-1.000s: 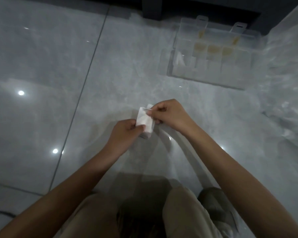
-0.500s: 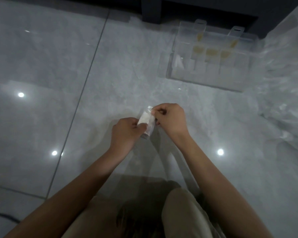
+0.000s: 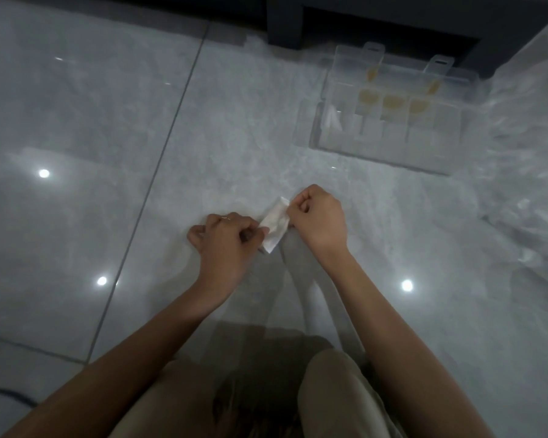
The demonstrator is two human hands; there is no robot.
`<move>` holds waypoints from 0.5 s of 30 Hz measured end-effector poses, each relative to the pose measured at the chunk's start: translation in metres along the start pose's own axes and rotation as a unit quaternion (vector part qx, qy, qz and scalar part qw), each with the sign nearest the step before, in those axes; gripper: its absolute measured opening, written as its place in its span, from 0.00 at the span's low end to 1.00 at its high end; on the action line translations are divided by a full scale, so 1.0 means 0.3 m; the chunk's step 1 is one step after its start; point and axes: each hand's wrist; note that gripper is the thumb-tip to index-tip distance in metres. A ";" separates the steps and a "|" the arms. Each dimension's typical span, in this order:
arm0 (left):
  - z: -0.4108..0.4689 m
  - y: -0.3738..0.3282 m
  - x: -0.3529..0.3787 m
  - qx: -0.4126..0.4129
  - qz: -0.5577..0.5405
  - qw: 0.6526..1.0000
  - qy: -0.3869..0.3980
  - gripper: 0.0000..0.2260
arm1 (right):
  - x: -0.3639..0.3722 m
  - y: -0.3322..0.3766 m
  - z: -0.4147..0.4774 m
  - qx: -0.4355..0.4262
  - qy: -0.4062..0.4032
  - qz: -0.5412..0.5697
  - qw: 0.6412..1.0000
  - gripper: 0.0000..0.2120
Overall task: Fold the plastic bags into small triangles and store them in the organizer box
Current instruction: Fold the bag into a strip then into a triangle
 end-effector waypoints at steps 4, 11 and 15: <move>0.002 0.002 0.009 -0.013 0.018 1.000 0.007 0.07 | -0.002 0.007 -0.006 0.003 -0.001 -0.025 1.000 0.04; -0.009 0.019 0.022 0.055 0.077 0.995 -0.015 0.10 | 0.001 0.005 -0.015 -0.009 -0.016 -0.052 0.998 0.03; -0.017 0.026 0.011 0.085 0.053 0.993 -0.064 0.14 | -0.003 0.007 -0.012 -0.002 -0.010 -0.045 0.999 0.04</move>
Point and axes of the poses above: each hand's wrist, its own z-axis towards the middle knuckle, its own x-axis out of the palm, y = z × x, and after that the axes turned 7 degrees about -y, right-handed
